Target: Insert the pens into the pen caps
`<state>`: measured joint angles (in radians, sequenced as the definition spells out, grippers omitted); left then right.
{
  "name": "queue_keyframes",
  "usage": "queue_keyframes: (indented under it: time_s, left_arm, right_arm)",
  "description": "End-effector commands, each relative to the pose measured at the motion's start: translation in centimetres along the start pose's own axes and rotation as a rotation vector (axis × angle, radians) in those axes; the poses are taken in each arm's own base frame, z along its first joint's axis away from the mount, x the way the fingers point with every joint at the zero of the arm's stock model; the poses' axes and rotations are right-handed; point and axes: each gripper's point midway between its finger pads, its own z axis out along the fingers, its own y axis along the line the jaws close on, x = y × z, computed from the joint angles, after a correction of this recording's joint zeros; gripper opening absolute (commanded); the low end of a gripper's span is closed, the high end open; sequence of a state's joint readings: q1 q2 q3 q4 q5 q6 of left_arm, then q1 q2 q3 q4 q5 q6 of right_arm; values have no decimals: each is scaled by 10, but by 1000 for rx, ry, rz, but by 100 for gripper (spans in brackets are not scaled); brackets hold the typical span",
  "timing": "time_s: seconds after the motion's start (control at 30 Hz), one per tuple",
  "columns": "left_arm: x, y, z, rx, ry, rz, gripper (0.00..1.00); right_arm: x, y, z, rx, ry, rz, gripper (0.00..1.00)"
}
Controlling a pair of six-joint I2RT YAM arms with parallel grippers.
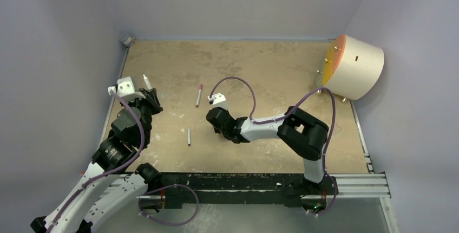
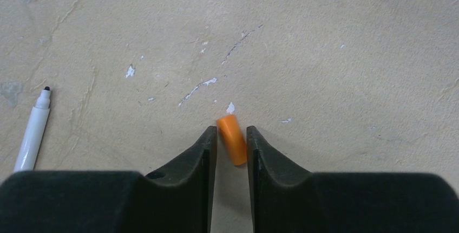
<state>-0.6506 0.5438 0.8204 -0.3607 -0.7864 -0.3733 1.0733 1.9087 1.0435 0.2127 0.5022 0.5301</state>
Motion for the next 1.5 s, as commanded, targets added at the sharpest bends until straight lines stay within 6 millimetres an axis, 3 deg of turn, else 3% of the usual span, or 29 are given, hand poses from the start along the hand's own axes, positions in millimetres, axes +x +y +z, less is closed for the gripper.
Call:
queue_keyframes:
  time_s: [0.0, 0.2, 0.27, 0.37, 0.5, 0.67, 0.73, 0.83, 0.93, 1.17, 1.47]
  left_arm:
    - [-9, -6, 0, 29, -19, -1, 0]
    - [-7, -8, 1, 36, -11, 7, 0]
    - [-6, -10, 1, 44, -8, 6, 0]
    - [-4, -18, 2, 77, 5, 5, 0]
    - [6, -48, 4, 205, 59, -4, 0]
    - [27, -108, -8, 514, 114, -98, 0]
    - [31, -135, -24, 695, 111, -152, 0]
    - [31, -173, -65, 1037, 76, -201, 0]
    - [26, -183, -94, 1224, 16, -253, 0]
    - [33, -197, -120, 1423, 42, -316, 0]
    - [35, -198, -124, 1453, 30, -320, 0]
  right_arm:
    - [0, 6, 4, -26, 4, -30, 25]
    - [11, 10, 5, -60, 33, -42, 3]
    - [8, 14, 0, -90, 28, -26, 0]
    - [-14, 16, -17, -132, -26, 19, 0]
    - [-57, 16, -49, -235, -133, 121, 0]
    - [-116, 6, -98, -376, -309, 249, 0]
    - [-142, 0, -123, -420, -400, 291, 0]
    - [-178, -7, -169, -504, -541, 331, 0]
    - [-202, -14, -209, -576, -654, 351, 0]
    - [-233, -19, -285, -755, -857, 375, 0]
    - [-243, -5, -325, -946, -956, 367, 0]
